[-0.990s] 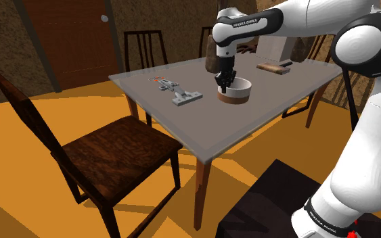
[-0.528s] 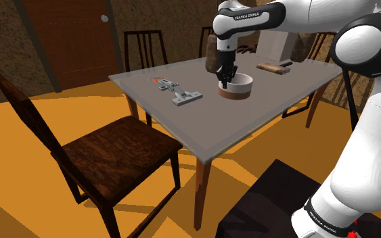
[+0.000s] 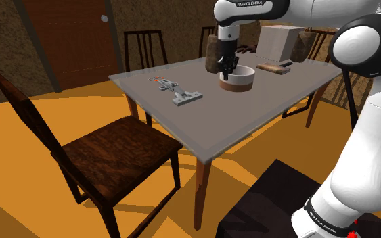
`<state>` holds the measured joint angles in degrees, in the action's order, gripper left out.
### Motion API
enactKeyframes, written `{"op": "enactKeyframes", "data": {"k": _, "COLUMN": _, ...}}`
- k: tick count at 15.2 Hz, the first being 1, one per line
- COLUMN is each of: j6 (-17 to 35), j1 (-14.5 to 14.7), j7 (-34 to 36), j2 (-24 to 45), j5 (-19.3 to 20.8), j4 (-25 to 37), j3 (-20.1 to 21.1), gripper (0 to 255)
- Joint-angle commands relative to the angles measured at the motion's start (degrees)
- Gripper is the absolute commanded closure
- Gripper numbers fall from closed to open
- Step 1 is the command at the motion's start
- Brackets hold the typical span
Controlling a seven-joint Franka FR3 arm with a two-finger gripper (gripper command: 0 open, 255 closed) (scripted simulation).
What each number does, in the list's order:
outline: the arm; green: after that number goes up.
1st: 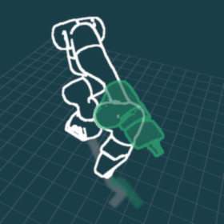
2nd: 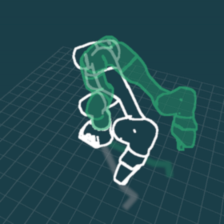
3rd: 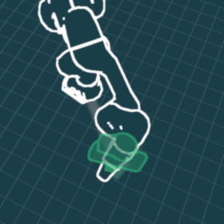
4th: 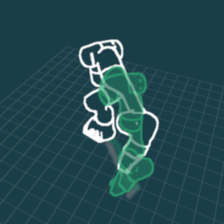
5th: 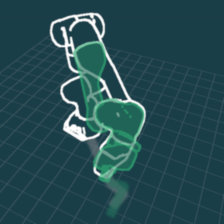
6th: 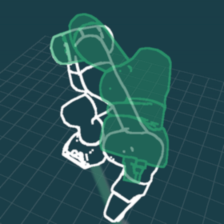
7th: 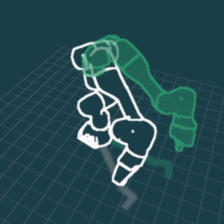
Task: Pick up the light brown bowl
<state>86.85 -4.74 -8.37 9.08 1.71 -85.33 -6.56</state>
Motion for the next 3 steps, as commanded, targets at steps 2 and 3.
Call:
{"op": "enactKeyframes", "data": {"k": 2, "j6": -1.79, "j1": -0.08, "j7": -0.19, "j2": 0.28, "j5": -0.01, "j4": 2.08, "j3": -0.05, "gripper": 255}}
{"op": "enactKeyframes", "data": {"k": 3, "j6": -1.79, "j1": -0.08, "j7": -0.19, "j2": 0.29, "j5": -0.01, "j4": 2.09, "j3": -0.05, "gripper": 255}}
